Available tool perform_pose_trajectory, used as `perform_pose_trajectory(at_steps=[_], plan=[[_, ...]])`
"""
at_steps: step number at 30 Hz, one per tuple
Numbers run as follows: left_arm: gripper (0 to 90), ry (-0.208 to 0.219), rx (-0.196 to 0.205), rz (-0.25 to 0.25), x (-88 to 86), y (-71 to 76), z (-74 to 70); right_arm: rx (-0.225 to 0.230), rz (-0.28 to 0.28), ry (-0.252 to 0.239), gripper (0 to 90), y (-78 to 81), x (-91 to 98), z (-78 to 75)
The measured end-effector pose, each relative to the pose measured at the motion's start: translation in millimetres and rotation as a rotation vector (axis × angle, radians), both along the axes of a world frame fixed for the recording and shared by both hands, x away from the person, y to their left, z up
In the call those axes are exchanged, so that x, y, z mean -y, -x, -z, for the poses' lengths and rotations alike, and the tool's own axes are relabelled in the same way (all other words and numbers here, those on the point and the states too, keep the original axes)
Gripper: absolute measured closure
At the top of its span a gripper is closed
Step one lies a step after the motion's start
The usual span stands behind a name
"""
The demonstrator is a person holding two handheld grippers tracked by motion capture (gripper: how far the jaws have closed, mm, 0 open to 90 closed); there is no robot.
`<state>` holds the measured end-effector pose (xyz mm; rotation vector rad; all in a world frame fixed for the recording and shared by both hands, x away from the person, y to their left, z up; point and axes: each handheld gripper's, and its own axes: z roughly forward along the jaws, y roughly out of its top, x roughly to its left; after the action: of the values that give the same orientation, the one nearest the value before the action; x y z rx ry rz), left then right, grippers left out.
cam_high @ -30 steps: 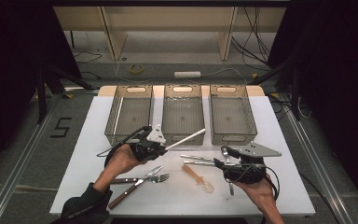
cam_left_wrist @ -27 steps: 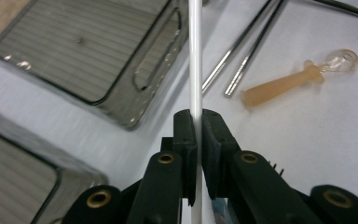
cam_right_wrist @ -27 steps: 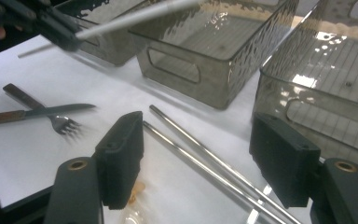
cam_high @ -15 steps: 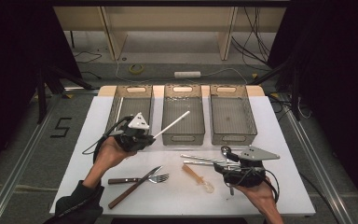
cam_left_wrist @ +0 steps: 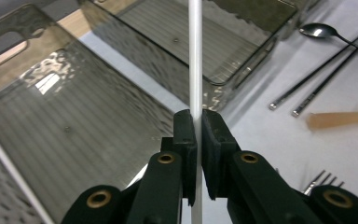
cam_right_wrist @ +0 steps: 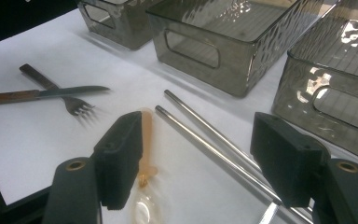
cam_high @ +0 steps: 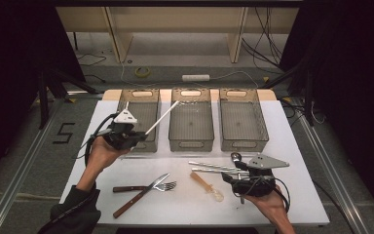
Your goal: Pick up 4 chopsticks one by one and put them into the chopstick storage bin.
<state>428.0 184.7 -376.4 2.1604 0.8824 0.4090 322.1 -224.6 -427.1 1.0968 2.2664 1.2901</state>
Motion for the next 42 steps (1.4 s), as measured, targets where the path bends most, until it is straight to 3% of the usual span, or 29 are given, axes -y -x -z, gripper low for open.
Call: perform_pose_trajectory(at_steps=[19, 31, 37, 42], plan=[[84.4, 0.12, -0.013, -0.184, -39.8, -49.8, -3.7, -0.002, -0.004, -0.008, 35.2, 0.0, 0.2, 0.7], [84.4, 0.128, -0.036, -0.289, -48.6, -81.4, 9.6, -0.003, -0.005, -0.018, 35.2, -0.1, 0.7, 0.5], [84.3, 0.139, -0.046, -0.313, -50.6, -86.2, 18.6, 0.0, -0.006, -0.018, 35.2, 0.0, 0.6, 0.1], [84.2, 0.12, -0.057, -0.327, -51.3, -88.9, 29.0, 0.0, -0.007, -0.027, 34.9, -0.1, 1.0, -0.3]])
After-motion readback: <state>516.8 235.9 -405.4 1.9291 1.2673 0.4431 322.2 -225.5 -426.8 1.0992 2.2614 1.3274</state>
